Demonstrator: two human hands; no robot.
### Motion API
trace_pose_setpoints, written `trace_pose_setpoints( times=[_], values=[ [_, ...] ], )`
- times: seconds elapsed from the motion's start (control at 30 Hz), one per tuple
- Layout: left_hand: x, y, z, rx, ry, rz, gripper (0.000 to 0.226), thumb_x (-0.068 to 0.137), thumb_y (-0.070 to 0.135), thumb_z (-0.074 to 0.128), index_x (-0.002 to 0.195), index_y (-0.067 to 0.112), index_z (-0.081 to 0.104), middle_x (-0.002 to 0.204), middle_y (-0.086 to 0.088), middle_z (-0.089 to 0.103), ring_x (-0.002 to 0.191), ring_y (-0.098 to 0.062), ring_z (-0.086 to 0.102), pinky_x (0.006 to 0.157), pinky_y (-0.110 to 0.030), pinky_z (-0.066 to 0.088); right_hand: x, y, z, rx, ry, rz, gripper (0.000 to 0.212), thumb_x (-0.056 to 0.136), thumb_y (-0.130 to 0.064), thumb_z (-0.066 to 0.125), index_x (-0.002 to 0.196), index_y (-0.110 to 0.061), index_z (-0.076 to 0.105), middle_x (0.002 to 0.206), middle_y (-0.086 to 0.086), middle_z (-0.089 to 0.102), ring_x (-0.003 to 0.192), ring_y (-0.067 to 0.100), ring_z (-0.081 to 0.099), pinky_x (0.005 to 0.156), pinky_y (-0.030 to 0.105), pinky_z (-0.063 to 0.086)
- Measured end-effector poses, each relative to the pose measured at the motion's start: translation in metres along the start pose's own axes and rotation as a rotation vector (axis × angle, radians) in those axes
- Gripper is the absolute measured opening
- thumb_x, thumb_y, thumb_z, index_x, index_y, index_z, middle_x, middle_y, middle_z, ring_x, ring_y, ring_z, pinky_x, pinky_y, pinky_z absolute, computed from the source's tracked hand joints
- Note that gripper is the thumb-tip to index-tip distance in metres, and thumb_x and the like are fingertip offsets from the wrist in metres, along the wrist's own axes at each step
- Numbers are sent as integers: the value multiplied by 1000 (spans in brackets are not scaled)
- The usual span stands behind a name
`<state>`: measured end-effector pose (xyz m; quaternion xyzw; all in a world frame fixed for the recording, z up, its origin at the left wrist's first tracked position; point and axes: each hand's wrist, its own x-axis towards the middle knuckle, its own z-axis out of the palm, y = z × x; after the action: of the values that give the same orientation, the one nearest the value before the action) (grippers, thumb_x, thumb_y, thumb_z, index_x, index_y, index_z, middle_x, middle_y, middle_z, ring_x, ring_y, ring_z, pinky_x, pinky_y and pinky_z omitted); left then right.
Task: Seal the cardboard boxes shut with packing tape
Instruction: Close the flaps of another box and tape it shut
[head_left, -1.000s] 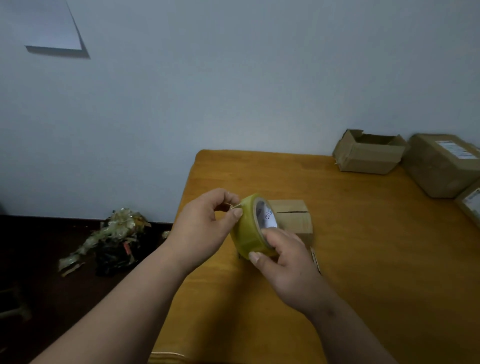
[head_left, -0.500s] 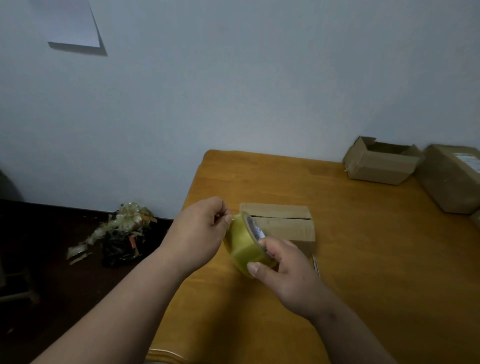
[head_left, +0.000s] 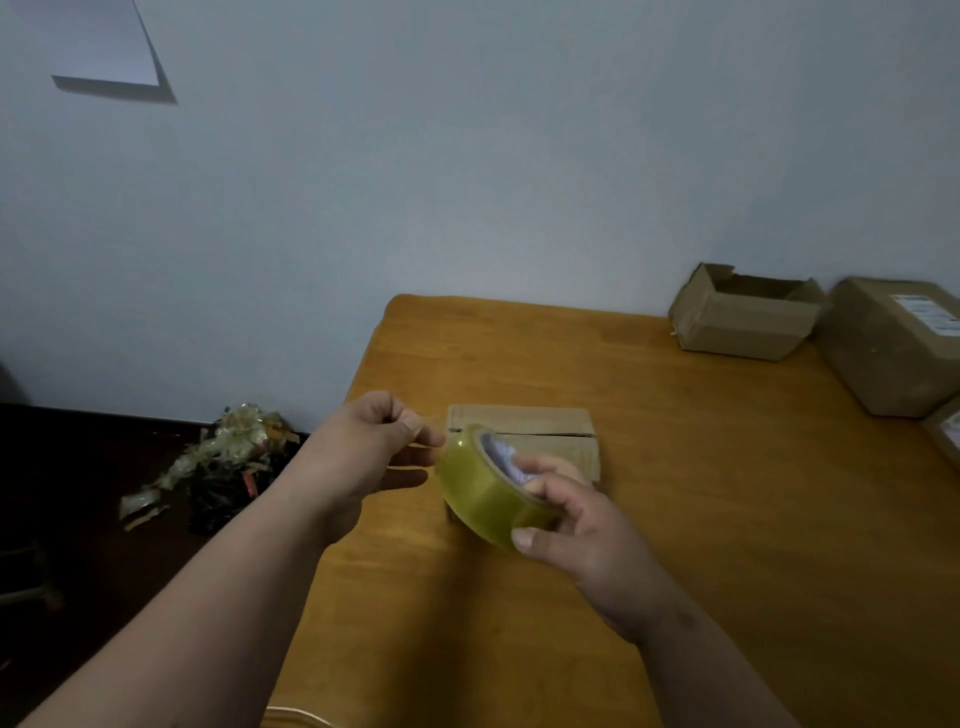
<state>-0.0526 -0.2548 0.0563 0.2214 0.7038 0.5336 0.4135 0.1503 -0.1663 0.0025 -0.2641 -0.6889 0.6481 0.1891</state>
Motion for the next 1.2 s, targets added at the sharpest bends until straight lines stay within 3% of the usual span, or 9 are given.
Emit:
trace_pose_setpoints(
  times=[0.07,0.13,0.27,0.37,0.5,0.57,0.7,0.83,1.2],
  values=[
    [-1,2,5,-19,-40,45,15,103,13,47,89,10,52,98,-10,74,94,-25,69,82,-43,58,1,2,1,93,101,4,20,67,-12,70,83,-23,74,142,-24,43,131,1,44,96,30,48],
    [-3,6,9,35,-66,121,16,102,14,48,87,10,53,97,-6,74,96,-24,69,85,-44,58,2,-1,2,403,160,81,24,64,-5,62,82,-17,72,147,-15,42,131,10,47,93,35,50],
    [-7,16,13,105,-78,243,16,101,12,49,86,11,55,98,-6,73,96,-22,69,85,-40,59,7,-14,-2,946,231,200,64,70,-13,66,131,-23,51,139,12,52,119,34,59,93,56,51],
    [-12,20,17,138,-118,288,17,100,11,51,84,12,56,96,-5,74,95,-19,70,82,-37,59,13,-23,-3,971,263,435,57,78,-30,72,130,-12,55,129,18,60,114,39,62,90,57,53],
    [-15,15,21,185,-146,280,16,100,12,51,84,11,56,94,-4,74,94,-17,70,82,-37,58,17,-15,0,908,324,608,38,83,-11,65,119,1,63,117,23,65,106,36,64,89,53,55],
    [-14,12,20,81,-147,224,15,100,9,50,85,8,55,94,-7,74,97,-21,70,83,-38,59,16,-12,1,944,349,583,32,93,-5,51,121,3,61,110,24,69,100,35,67,88,49,57],
    [-15,11,22,-289,-195,103,19,101,3,45,84,6,52,91,-14,71,95,-24,71,78,-33,61,15,-14,3,1090,398,428,41,88,2,37,120,-2,62,83,16,72,67,24,70,55,31,57],
    [-17,11,25,-401,-212,85,21,101,2,43,82,6,51,91,-16,71,94,-26,72,75,-31,61,17,-13,4,1132,425,323,54,69,2,43,119,-6,63,84,14,72,69,25,70,56,31,56],
    [-16,15,13,-586,-196,-38,24,101,0,39,81,5,50,78,-15,69,77,-29,74,67,-36,63,8,-2,-10,1125,273,101,58,64,10,36,111,-4,66,94,21,65,85,32,61,71,39,57]
  ],
)
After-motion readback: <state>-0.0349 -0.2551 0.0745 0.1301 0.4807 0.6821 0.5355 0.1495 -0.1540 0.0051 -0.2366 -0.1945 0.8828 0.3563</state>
